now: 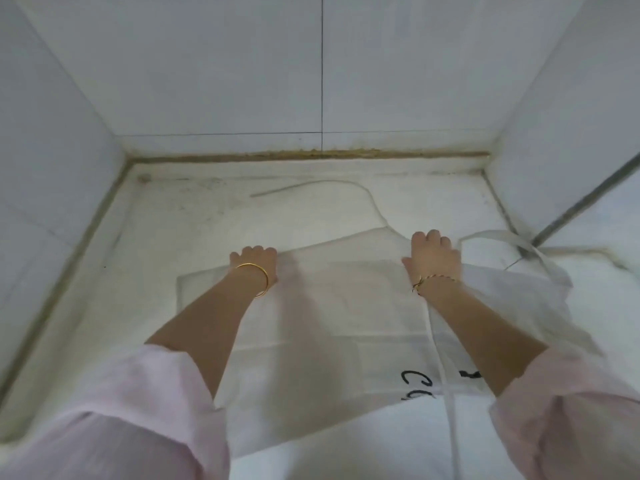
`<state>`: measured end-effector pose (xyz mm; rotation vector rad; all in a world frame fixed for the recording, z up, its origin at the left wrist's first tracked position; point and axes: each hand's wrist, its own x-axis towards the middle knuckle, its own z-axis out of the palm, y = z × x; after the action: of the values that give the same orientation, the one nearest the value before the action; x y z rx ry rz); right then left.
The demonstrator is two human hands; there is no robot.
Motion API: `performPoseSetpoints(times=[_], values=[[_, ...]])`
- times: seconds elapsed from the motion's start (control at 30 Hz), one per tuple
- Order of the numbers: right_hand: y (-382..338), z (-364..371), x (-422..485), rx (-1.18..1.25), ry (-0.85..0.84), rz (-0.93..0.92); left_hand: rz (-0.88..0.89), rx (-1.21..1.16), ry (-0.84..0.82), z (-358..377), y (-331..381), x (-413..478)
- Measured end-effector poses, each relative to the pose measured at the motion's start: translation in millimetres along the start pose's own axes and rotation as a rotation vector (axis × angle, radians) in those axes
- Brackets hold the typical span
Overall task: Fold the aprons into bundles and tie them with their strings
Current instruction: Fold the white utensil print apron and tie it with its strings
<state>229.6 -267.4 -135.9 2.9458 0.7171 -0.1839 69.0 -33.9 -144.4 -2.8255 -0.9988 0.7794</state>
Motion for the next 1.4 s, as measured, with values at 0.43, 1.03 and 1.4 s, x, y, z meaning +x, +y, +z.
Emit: performPoseSetpoints(times=[0.43, 1.03, 1.4], values=[[-8, 21, -1, 0.302, -0.495, 0.252, 0.157, -0.148, -0.001, -17, 31, 30], [-35, -113, 123, 1.130, -0.284, 0.148, 0.314, -0.089, -0.137, -23, 58, 38], [-44, 3, 51, -0.033, -0.223, -0.548, 0.302, -0.313, 0.035, -17, 26, 41]])
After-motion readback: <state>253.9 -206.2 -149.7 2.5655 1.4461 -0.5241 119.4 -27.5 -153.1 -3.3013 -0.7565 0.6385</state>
